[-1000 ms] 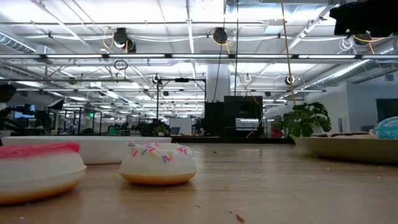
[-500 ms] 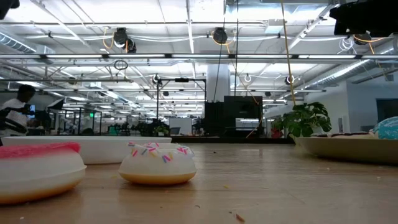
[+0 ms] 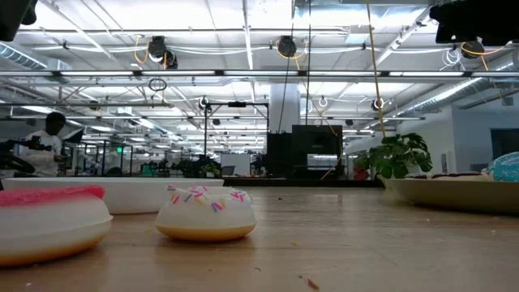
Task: Pick & Place donuts
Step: Put the small blue donut on the white plate, then put the small orange donut on the white plate
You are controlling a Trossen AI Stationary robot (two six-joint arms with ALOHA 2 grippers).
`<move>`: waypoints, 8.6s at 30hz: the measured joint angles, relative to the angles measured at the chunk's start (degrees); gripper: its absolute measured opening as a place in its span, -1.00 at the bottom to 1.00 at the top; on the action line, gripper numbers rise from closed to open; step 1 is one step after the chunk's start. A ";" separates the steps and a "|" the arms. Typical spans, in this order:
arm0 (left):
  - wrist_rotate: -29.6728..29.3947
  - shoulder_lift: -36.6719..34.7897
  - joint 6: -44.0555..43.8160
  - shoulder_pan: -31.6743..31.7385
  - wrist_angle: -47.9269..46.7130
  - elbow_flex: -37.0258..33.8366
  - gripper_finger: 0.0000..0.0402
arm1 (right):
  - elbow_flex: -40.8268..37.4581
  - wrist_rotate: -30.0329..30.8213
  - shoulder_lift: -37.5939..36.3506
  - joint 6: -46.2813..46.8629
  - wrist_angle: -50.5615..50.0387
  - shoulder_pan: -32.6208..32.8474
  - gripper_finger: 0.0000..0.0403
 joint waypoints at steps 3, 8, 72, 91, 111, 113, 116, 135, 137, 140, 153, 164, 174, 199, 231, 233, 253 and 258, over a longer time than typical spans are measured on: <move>-0.14 -0.02 0.87 0.01 0.62 -0.31 0.81 | 0.00 0.01 0.02 0.04 -0.04 -0.01 -1.00; -0.14 -0.07 1.44 0.09 0.49 -0.41 0.81 | 0.00 0.01 0.02 0.11 -0.44 -0.01 -1.00; -13.37 -23.88 4.92 14.54 -26.07 0.31 -0.52 | 0.00 0.01 -0.01 -0.04 -0.40 0.00 -1.00; -3.31 -12.24 40.74 33.98 -10.03 -4.32 -0.52 | 0.00 0.01 0.00 -0.20 -0.40 0.01 -1.00; -0.37 -9.53 43.18 36.38 -3.99 -8.46 0.32 | 0.00 0.01 -0.01 -0.07 -0.43 0.01 -1.00; -0.83 -9.53 42.98 36.38 -4.01 -8.46 0.42 | 0.00 0.01 0.02 -0.07 -0.44 0.01 -1.00; -1.04 -9.53 42.63 36.38 -3.93 -8.46 0.54 | 0.00 0.01 -0.01 -0.07 -0.44 0.01 -1.00; 7.07 -9.53 31.94 29.96 -22.32 9.51 0.64 | 0.00 0.01 -0.01 -0.07 -0.62 0.01 -1.00; 6.14 -9.53 29.88 26.72 -23.33 11.80 0.56 | 0.00 0.01 -0.01 -0.08 -1.21 0.01 -1.00; 4.13 -9.53 25.68 21.63 -24.64 14.16 0.44 | 0.00 0.01 0.02 -0.07 -1.60 0.01 -1.00; -8.38 -9.44 19.48 8.65 -9.46 8.99 0.04 | 0.00 0.00 0.02 -0.07 -1.26 0.01 -1.00; 0.92 -2.12 25.96 13.03 -3.70 8.85 0.43 | 0.00 0.01 0.01 -0.07 -1.28 0.01 -1.00; 1.56 -0.94 33.85 13.46 -1.96 8.85 0.65 | 0.00 0.01 0.02 -0.06 -1.27 0.00 -1.00; 0.35 2.07 36.46 11.72 0.48 8.80 0.56 | 0.00 0.01 -0.01 -0.07 -0.82 -0.01 -1.00; -0.29 1.95 35.10 11.18 8.14 1.68 0.46 | 0.00 0.01 0.01 -0.06 -0.83 0.00 -1.00; -0.33 1.95 35.12 11.18 8.24 1.68 0.46 | 0.00 -0.01 0.02 -0.07 -0.83 -0.01 -1.00; 0.95 2.01 36.36 11.29 9.75 1.64 -0.18 | 0.00 0.01 0.01 -0.07 -0.85 -0.01 -1.00; 1.63 1.70 35.55 11.29 9.62 1.64 -0.32 | 0.00 0.00 0.02 -0.05 -0.84 -0.01 -1.00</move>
